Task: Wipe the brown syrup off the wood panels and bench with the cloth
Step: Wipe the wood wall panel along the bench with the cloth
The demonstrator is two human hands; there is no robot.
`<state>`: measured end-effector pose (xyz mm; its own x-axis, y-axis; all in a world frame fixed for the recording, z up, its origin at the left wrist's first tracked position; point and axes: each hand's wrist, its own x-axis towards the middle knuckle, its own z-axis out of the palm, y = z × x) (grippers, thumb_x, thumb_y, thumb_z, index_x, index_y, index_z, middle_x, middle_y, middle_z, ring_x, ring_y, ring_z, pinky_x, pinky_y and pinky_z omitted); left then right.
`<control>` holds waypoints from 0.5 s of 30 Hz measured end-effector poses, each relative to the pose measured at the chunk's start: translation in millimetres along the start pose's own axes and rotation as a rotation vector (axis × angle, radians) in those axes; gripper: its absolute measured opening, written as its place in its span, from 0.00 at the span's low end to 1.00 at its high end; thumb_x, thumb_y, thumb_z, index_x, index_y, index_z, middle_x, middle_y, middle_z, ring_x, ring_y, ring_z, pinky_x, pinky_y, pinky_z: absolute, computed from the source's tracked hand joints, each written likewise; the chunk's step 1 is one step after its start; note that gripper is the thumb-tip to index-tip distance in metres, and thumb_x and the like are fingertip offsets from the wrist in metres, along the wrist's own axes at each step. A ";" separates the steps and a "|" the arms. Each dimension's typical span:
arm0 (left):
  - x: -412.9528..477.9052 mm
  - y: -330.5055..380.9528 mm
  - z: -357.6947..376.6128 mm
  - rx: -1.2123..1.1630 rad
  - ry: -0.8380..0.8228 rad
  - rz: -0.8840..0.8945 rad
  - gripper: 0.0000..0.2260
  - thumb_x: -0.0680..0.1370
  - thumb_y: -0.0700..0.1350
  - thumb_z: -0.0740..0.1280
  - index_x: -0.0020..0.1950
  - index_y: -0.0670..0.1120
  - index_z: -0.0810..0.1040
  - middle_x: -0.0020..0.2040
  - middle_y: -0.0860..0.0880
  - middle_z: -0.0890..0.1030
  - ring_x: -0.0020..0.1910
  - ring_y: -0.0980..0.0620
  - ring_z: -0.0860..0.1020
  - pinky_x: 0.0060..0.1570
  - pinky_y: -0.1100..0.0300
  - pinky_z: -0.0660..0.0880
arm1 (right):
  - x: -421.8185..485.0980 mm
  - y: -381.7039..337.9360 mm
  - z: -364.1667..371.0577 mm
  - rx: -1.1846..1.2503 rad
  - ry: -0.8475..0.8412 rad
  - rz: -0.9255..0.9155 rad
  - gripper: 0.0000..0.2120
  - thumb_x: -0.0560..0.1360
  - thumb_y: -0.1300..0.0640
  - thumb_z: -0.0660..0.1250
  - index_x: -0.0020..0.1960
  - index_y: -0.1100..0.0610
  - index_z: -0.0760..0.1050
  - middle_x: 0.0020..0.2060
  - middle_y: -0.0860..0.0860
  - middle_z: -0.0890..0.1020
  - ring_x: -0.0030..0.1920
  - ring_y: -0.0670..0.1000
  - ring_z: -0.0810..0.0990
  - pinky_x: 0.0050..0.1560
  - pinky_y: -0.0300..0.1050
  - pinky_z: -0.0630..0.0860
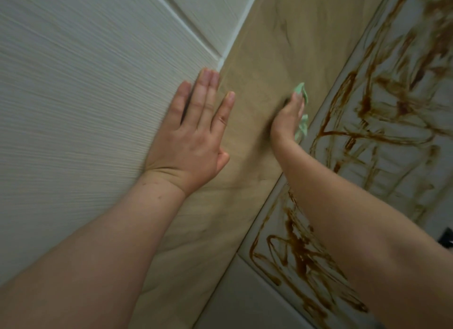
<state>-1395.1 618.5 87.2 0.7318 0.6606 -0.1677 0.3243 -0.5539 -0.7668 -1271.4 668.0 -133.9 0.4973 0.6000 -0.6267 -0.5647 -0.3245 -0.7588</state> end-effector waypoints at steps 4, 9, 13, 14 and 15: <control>0.1 1.0 -2.6 0.007 0.009 -0.015 0.35 0.79 0.55 0.42 0.85 0.42 0.46 0.83 0.33 0.44 0.83 0.35 0.44 0.80 0.41 0.38 | -60.0 43.6 -2.3 -0.058 -0.057 -0.072 0.26 0.87 0.49 0.46 0.84 0.53 0.53 0.84 0.49 0.54 0.83 0.49 0.50 0.83 0.56 0.47; 0.0 0.7 -1.5 0.026 -0.022 0.008 0.36 0.78 0.56 0.38 0.84 0.41 0.43 0.82 0.32 0.43 0.83 0.35 0.44 0.79 0.40 0.37 | 15.9 107.8 -13.7 0.002 0.023 0.269 0.35 0.81 0.36 0.43 0.83 0.50 0.58 0.81 0.50 0.62 0.81 0.54 0.59 0.81 0.59 0.54; 0.0 -0.2 -0.4 0.043 -0.011 0.011 0.36 0.78 0.56 0.38 0.84 0.41 0.43 0.83 0.32 0.44 0.83 0.35 0.44 0.79 0.40 0.40 | 55.6 138.3 -19.9 -0.009 -0.014 0.426 0.41 0.76 0.24 0.44 0.81 0.47 0.64 0.73 0.48 0.72 0.74 0.53 0.70 0.77 0.55 0.64; -0.5 0.5 -1.6 0.027 -0.017 0.010 0.36 0.78 0.56 0.38 0.84 0.41 0.43 0.83 0.32 0.43 0.83 0.35 0.44 0.79 0.40 0.39 | 41.2 154.6 -19.6 0.000 -0.018 0.500 0.39 0.79 0.26 0.44 0.79 0.48 0.66 0.70 0.48 0.74 0.71 0.53 0.72 0.75 0.53 0.68; -0.2 -0.5 -2.5 0.018 -0.020 0.006 0.36 0.78 0.56 0.38 0.84 0.41 0.43 0.83 0.33 0.43 0.83 0.35 0.44 0.79 0.40 0.39 | 19.3 164.1 -17.1 0.054 -0.015 0.591 0.39 0.79 0.26 0.45 0.78 0.50 0.68 0.67 0.49 0.76 0.68 0.53 0.74 0.72 0.52 0.71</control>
<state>-1393.9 617.4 89.2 0.7213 0.6677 -0.1843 0.3093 -0.5486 -0.7768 -1343.2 613.8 -273.6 0.0794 0.3395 -0.9372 -0.7760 -0.5692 -0.2719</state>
